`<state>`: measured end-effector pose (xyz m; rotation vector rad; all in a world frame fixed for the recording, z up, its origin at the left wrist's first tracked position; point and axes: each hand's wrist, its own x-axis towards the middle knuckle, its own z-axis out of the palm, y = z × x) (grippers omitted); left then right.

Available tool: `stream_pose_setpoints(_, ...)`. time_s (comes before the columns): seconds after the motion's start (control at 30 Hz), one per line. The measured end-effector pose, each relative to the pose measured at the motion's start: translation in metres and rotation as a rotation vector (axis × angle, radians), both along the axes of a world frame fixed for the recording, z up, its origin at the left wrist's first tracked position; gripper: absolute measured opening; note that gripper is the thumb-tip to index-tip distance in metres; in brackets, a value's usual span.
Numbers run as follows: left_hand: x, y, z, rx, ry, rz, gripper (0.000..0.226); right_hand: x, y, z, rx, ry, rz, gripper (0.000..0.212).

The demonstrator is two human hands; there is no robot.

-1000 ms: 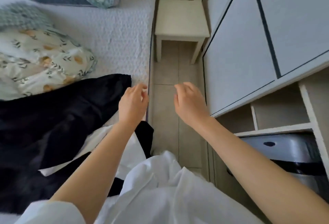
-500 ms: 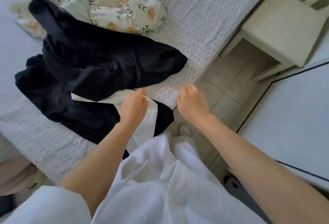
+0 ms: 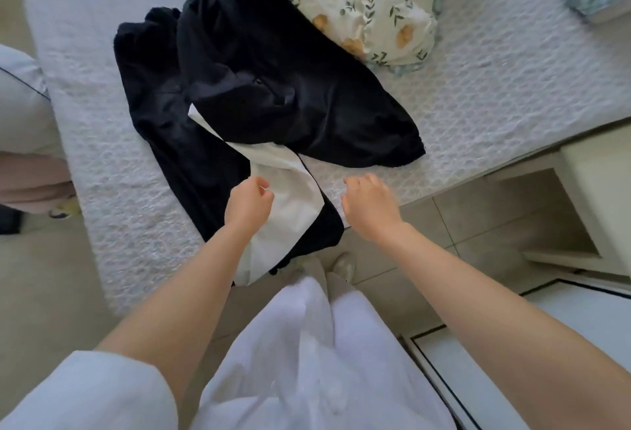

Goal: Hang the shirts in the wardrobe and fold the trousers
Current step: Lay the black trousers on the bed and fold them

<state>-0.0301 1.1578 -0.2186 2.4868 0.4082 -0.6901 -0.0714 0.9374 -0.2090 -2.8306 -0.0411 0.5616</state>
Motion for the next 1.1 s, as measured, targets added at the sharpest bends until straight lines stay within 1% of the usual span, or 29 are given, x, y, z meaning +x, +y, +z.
stream_pose_setpoints(0.13, 0.033, 0.018, -0.022, -0.040, 0.039, 0.113, 0.036, 0.034, 0.002, -0.023, -0.053, 0.031, 0.085, 0.025)
stream_pose_setpoints(0.2, 0.055, 0.027, -0.031, -0.060, 0.038, 0.156, 0.045, 0.055, 0.003, -0.035, -0.087, 0.023, 0.108, 0.022)
stream_pose_setpoints(0.43, 0.151, 0.058, -0.062, -0.081, -0.055, 0.180, 0.078, 0.154, 0.034, -0.068, -0.095, 0.029, 0.170, 0.039)
stream_pose_setpoints(0.53, 0.186, 0.067, -0.079, -0.013, -0.052, 0.105, 0.097, 0.195, 0.054, -0.084, -0.083, 0.053, 0.169, 0.049)
stream_pose_setpoints(0.63, 0.214, 0.072, -0.094, 0.097, -0.004, -0.063, 0.108, 0.227, 0.071, -0.100, 0.019, 0.118, 0.147, 0.064)
stream_pose_setpoints(0.67, 0.222, 0.074, -0.099, 0.121, 0.029, -0.107, 0.107, 0.237, 0.076, -0.105, 0.043, 0.138, 0.151, 0.069)
stream_pose_setpoints(0.7, 0.229, 0.076, -0.105, 0.142, 0.065, -0.140, 0.099, 0.245, 0.081, -0.110, 0.060, 0.155, 0.154, 0.073)
stream_pose_setpoints(0.73, 0.234, 0.079, -0.111, 0.161, 0.088, -0.171, 0.084, 0.252, 0.085, -0.116, 0.078, 0.172, 0.150, 0.075)
stream_pose_setpoints(0.8, 0.240, 0.084, -0.122, 0.189, 0.084, -0.262, 0.036, 0.264, 0.093, -0.128, 0.113, 0.204, 0.141, 0.076)
stream_pose_setpoints(0.83, 0.241, 0.084, -0.126, 0.168, 0.075, -0.304, 0.019, 0.268, 0.096, -0.133, 0.121, 0.217, 0.140, 0.076)
stream_pose_setpoints(0.87, 0.239, 0.082, -0.129, 0.107, 0.062, -0.325, 0.015, 0.271, 0.098, -0.137, 0.128, 0.235, 0.139, 0.077)
stream_pose_setpoints(0.93, 0.227, 0.078, -0.132, -0.030, 0.056, -0.266, 0.016, 0.273, 0.099, -0.145, 0.140, 0.294, 0.134, 0.078)
stream_pose_setpoints(1.03, 0.209, 0.078, -0.141, -0.101, 0.098, -0.188, 0.011, 0.270, 0.097, -0.154, 0.107, 0.390, 0.156, 0.071)
stream_pose_setpoints(1.1, 0.202, 0.079, -0.147, -0.101, 0.166, -0.190, 0.032, 0.268, 0.097, -0.158, 0.076, 0.429, 0.164, 0.058)
